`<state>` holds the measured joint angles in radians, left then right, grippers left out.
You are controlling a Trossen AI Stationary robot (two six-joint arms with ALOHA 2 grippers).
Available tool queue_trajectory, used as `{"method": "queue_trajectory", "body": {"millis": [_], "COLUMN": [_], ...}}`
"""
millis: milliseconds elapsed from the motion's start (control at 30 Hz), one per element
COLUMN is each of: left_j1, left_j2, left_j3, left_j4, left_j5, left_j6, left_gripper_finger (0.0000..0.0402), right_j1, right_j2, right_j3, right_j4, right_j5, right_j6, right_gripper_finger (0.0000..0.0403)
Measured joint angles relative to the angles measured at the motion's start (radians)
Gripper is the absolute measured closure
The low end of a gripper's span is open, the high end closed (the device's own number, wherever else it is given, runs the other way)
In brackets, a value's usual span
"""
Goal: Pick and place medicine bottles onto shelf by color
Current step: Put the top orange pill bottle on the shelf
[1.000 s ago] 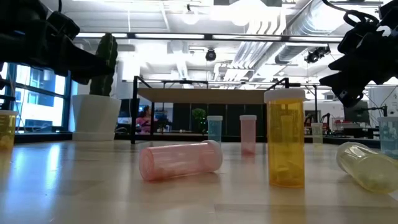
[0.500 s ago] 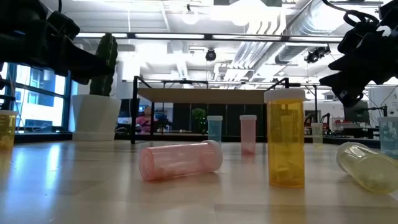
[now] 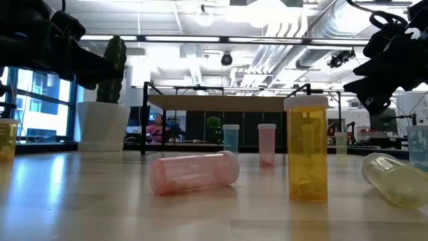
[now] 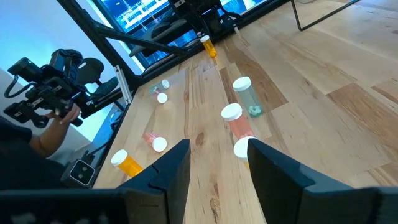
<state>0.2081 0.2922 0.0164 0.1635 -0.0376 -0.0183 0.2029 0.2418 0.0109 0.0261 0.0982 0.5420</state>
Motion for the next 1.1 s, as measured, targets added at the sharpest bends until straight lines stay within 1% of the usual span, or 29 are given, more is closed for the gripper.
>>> {"method": "queue_trajectory", "body": {"millis": [267,367,500,667,767,867,967,1100], "left_j1": [0.0,0.0,0.0,0.0,0.0,0.0,0.0,0.0], "left_j2": [0.0,0.0,0.0,0.038,0.077,0.117,0.155,0.217], "left_j3": [0.012,0.055,0.121,0.19,0.247,0.32,0.415,0.547], "left_j4": [-0.018,-0.046,-0.064,-0.09,-0.147,-0.217,-0.356,-0.553], "left_j5": [0.0,-0.001,-0.018,-0.021,-0.018,0.033,0.088,0.092], "left_j6": [-0.038,-0.072,-0.076,-0.076,-0.076,-0.084,-0.085,-0.109], "left_gripper_finger": [0.0176,0.0176,0.0176,0.0176,0.0176,0.0176,0.0176,0.0176], "right_j1": [0.0,0.0,0.0,0.0,0.0,0.0,0.0,0.0], "right_j2": [0.0,0.0,0.0,0.0,0.0,0.0,0.0,0.0], "right_j3": [0.0,0.0,0.0,0.0,0.0,0.0,0.0,0.0], "right_j4": [0.0,0.0,0.0,0.0,0.0,0.0,0.0,0.0], "right_j5": [0.0,0.0,0.0,0.0,0.0,0.0,0.0,0.0], "right_j6": [0.0,0.0,0.0,0.0,0.0,0.0,0.0,0.0], "right_gripper_finger": [0.0251,0.0251,0.0251,0.0251,0.0251,0.0251,0.0251,0.0251]}}
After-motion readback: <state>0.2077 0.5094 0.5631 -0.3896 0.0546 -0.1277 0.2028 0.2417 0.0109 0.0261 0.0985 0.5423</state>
